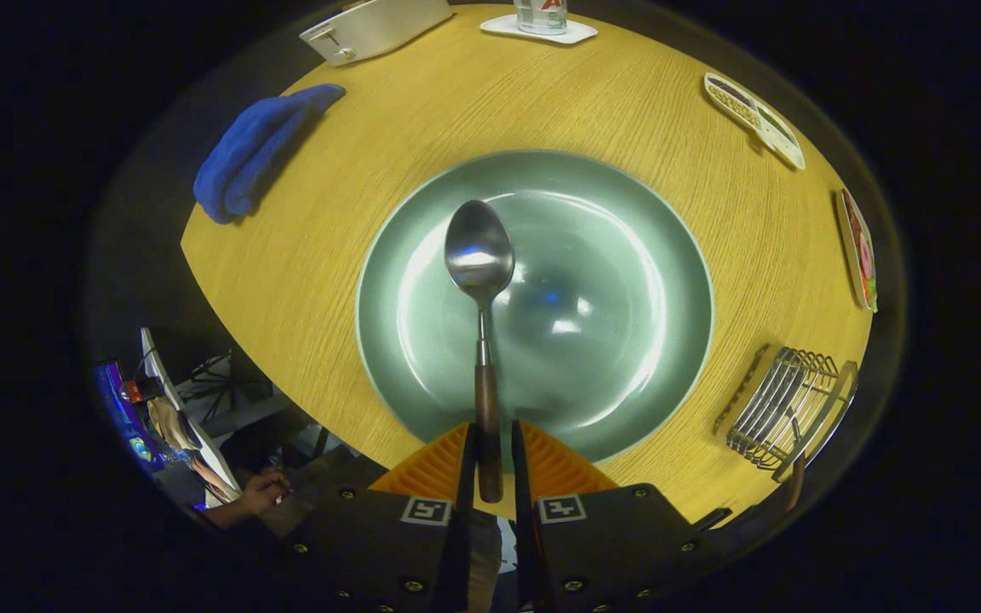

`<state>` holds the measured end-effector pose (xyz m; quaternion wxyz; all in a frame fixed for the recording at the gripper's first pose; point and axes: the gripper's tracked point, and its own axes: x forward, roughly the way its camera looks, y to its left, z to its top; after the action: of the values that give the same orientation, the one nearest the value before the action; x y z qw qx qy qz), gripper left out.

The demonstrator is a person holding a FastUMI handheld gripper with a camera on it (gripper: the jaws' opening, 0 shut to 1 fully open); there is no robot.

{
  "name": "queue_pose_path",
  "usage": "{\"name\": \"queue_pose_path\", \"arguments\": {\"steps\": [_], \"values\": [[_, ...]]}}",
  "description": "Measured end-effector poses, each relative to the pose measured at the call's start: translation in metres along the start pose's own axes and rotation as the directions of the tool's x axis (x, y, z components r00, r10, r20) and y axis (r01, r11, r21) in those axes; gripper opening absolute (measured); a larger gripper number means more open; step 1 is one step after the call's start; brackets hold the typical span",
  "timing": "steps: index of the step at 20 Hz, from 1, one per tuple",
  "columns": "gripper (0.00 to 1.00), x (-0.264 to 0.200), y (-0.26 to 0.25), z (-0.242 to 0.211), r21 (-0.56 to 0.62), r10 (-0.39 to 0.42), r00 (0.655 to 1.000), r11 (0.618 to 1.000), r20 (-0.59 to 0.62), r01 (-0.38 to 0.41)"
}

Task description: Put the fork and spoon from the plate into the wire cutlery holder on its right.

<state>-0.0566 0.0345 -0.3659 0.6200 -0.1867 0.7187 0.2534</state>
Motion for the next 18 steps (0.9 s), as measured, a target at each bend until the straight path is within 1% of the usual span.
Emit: {"name": "queue_pose_path", "arguments": {"steps": [6,13,14,15,17,18], "values": [[0.23,0.007,-0.014,-0.007,0.01,-0.017,1.0,1.0,-0.017,0.017],[0.23,0.005,-0.021,-0.01,-0.035,-0.04,0.999,0.999,-0.013,0.039],[0.23,0.015,-0.022,-0.011,-0.041,-0.04,0.999,0.998,-0.009,0.04],[0.16,0.011,-0.024,-0.013,-0.048,-0.046,0.999,0.998,-0.017,0.046],[0.16,0.0,-0.022,-0.009,-0.066,-0.036,0.999,0.997,-0.003,0.036],[0.16,0.0,-0.026,-0.009,-0.072,-0.058,0.998,0.996,0.005,0.058]]}}
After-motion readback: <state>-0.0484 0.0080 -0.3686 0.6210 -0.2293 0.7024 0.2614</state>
